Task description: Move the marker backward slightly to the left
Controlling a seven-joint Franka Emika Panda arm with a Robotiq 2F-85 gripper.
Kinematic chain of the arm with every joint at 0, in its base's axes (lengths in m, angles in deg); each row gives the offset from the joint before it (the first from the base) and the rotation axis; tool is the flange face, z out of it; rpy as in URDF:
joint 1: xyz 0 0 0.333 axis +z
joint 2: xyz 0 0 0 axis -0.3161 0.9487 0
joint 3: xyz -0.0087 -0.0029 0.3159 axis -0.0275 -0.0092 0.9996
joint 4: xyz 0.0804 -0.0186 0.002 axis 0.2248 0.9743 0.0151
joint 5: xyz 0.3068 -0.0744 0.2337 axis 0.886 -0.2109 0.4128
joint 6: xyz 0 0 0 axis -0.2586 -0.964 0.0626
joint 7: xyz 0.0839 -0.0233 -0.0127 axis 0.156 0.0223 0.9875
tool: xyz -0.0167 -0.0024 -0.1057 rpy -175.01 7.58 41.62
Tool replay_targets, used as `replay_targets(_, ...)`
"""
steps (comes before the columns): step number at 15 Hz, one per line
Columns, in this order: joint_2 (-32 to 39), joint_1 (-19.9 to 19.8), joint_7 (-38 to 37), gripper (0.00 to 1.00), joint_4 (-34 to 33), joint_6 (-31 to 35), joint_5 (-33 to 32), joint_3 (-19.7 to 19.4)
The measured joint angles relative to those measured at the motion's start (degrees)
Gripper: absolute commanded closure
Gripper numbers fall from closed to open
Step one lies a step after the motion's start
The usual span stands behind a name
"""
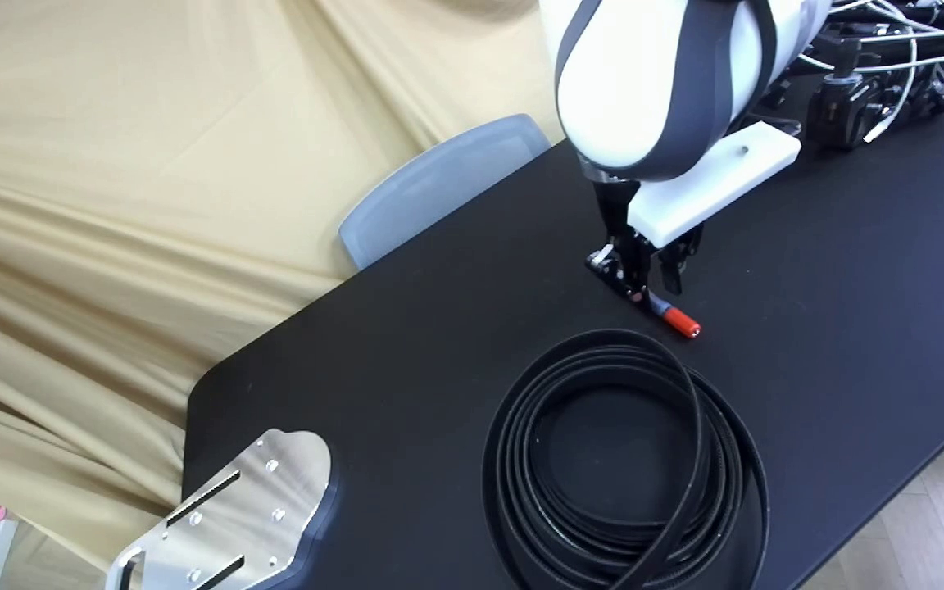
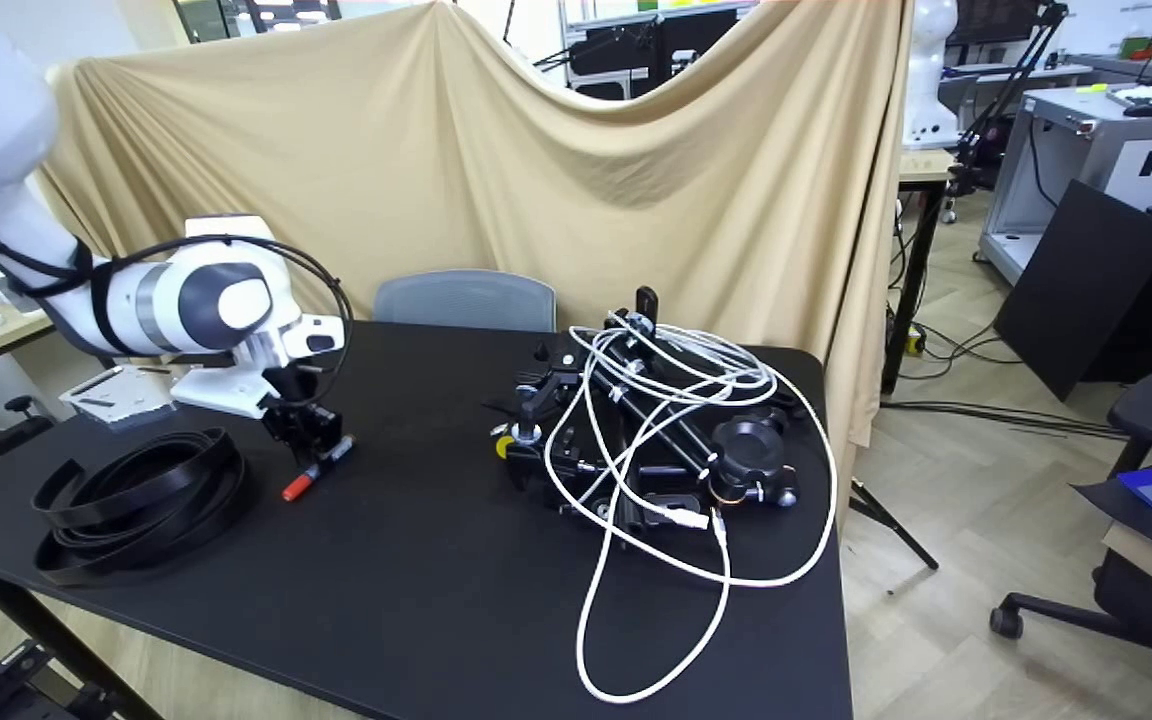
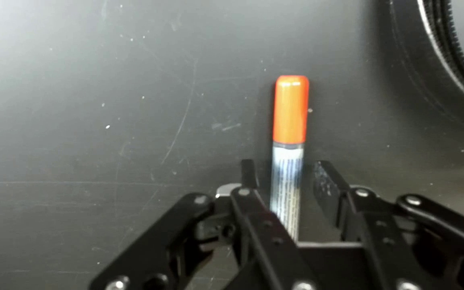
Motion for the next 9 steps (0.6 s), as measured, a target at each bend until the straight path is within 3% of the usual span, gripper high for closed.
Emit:
replay_targets(4,-0.12,-0.06,-0.05,0.01,0.00,-0.01,0.23,-0.33)
replay_targets(9,-1.64,-0.06,-2.21,0.00,0.01,-1.55,0.30,-1.04)
